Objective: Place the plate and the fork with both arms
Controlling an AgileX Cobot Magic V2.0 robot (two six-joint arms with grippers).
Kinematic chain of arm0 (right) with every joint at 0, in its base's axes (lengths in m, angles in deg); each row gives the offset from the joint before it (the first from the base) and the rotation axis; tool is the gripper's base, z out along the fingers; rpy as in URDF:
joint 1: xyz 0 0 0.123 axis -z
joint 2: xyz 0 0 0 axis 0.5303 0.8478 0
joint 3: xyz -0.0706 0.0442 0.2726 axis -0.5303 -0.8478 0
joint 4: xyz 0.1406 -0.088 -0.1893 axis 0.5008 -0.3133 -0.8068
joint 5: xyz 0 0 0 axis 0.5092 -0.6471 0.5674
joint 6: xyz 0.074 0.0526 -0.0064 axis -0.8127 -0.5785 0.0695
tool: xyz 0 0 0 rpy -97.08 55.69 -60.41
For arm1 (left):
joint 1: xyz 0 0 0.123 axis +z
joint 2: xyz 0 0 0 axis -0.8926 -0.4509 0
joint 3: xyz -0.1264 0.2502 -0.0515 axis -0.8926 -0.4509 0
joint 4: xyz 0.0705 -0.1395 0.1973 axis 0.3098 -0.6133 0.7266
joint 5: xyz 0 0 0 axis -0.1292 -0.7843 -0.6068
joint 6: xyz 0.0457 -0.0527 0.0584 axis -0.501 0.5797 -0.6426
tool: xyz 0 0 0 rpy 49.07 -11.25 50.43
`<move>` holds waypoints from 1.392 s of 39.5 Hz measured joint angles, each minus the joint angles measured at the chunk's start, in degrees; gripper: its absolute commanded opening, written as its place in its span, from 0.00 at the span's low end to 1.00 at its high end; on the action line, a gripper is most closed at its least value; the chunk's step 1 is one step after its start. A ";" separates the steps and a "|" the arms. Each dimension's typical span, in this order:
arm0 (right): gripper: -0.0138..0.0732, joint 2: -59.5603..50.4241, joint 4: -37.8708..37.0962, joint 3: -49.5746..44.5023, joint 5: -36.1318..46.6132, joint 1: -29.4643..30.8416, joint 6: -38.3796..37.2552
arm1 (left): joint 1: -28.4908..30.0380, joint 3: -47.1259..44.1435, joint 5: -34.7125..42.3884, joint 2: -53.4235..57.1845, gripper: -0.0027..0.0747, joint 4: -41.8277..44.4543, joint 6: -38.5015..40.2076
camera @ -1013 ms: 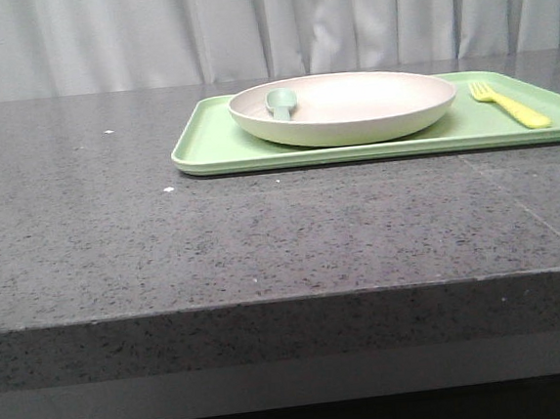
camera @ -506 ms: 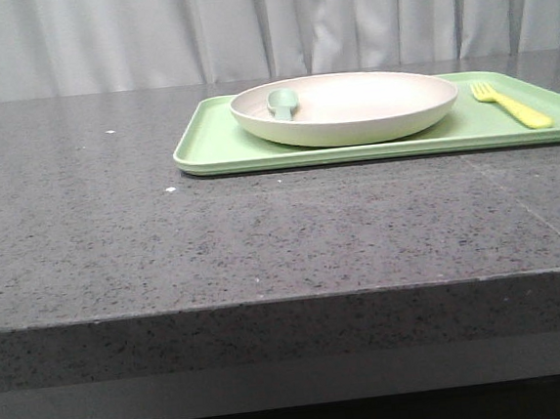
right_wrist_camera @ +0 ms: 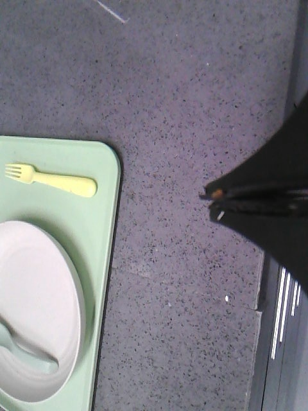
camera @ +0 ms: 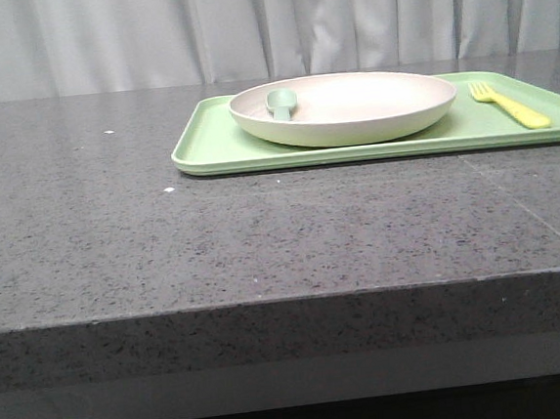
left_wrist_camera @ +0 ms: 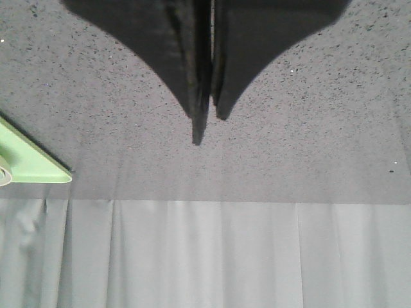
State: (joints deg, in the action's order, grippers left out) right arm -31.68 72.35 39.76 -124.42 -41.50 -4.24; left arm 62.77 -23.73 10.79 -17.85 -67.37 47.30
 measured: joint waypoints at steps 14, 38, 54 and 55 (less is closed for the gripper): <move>0.08 0.00 0.00 0.00 0.00 0.00 0.00 | -0.64 0.00 0.68 0.00 0.01 0.00 0.00; 0.08 0.00 0.00 0.00 0.00 0.00 0.00 | -0.64 0.00 0.68 0.00 0.01 0.00 0.00; 0.08 -6.02 0.00 -4.60 1.32 2.13 0.00 | -0.64 0.00 0.72 0.00 0.01 0.00 0.00; 0.08 -7.32 0.00 -5.87 1.37 2.93 0.00 | -0.64 0.00 0.72 0.00 0.01 0.00 0.00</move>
State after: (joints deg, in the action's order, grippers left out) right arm -38.99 72.35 33.89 -123.05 -38.57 -4.24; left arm 62.13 -23.73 11.51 -17.85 -67.37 47.30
